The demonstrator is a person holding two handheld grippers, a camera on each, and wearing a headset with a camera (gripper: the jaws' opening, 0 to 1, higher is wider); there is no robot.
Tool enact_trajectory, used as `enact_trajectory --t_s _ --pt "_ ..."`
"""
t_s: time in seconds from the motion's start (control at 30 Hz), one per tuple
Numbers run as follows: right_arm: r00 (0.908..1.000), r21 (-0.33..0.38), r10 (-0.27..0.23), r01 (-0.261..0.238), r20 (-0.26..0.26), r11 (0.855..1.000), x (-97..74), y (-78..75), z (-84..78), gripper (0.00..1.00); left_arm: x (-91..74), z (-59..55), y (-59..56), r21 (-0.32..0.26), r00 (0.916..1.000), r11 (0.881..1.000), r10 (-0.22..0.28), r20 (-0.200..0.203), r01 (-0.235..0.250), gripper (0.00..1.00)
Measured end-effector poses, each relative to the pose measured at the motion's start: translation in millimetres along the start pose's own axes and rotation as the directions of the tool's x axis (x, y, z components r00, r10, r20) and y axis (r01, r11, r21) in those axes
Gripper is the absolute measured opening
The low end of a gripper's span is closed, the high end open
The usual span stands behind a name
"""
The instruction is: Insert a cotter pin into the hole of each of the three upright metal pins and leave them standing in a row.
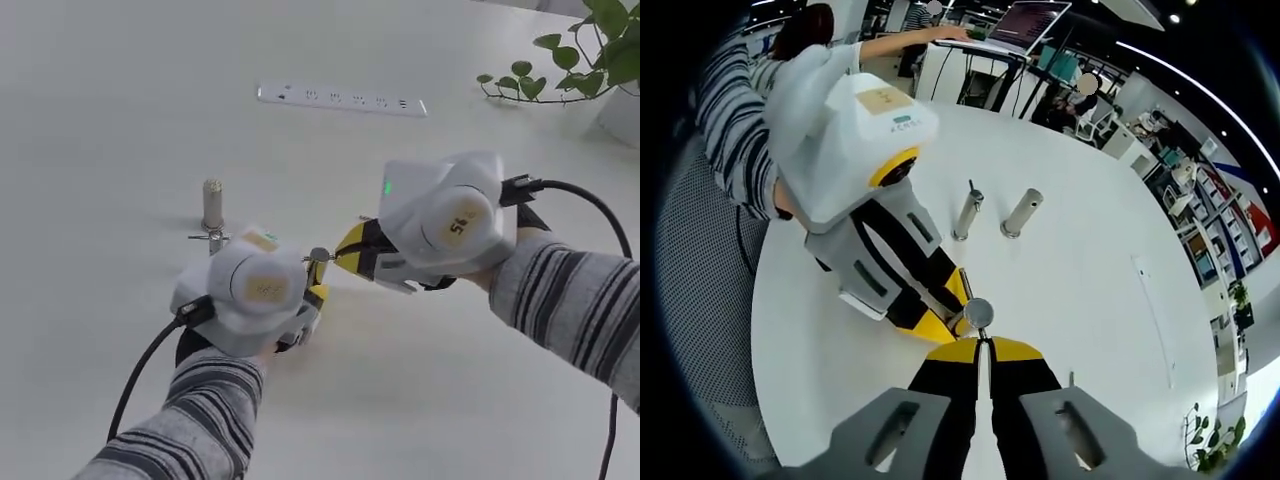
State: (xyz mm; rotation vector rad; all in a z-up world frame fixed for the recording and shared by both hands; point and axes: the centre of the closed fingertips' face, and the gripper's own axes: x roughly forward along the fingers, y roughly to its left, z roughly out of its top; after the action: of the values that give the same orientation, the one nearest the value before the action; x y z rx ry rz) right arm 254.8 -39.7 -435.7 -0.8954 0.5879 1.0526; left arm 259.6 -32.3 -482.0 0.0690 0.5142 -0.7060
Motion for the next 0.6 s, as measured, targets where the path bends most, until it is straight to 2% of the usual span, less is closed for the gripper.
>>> enact_trajectory --t_s 0.13,0.23,0.37,0.43,0.5,0.53,0.6 --pt "1.0000 0.006 0.007 -0.007 0.004 1.000 -0.6 1.8 -0.2 0.00 -0.7 5.1 -3.9 0.025 0.9998 1.000 -0.011 0.015 0.010 0.13" --pt "1.0000 0.009 0.010 -0.010 0.002 1.000 -1.1 2.4 -0.8 0.00 -0.4 4.5 -6.1 0.063 1.0000 0.998 -0.009 0.004 0.008 0.17" --pt "1.0000 0.023 0.007 -0.007 -0.003 1.000 -0.9 1.6 -1.6 0.03 -2.6 3.1 -4.6 0.062 1.0000 0.998 -0.007 -0.002 0.007 0.22" --pt "0.9998 0.050 0.013 -0.014 0.015 0.999 -1.1 1.9 1.7 0.08 -6.7 2.1 -2.4 0.030 1.0000 1.000 -0.004 -0.008 0.005 0.25" --pt "0.9991 0.093 0.020 -0.023 0.038 0.995 -1.4 1.6 6.5 0.10 -10.2 4.3 -5.6 -0.052 0.9996 0.998 -0.025 0.015 0.025 0.28" --pt "0.9985 0.107 0.022 -0.028 0.050 0.994 -1.2 1.1 8.9 0.12 -11.9 4.0 -5.2 -0.064 0.9996 0.998 -0.027 0.013 0.027 0.29" --pt "0.9971 0.164 0.038 -0.048 0.066 0.985 0.8 2.3 13.2 0.14 -16.8 3.2 -4.6 -0.044 0.9997 0.999 -0.023 -0.001 0.023 0.31"
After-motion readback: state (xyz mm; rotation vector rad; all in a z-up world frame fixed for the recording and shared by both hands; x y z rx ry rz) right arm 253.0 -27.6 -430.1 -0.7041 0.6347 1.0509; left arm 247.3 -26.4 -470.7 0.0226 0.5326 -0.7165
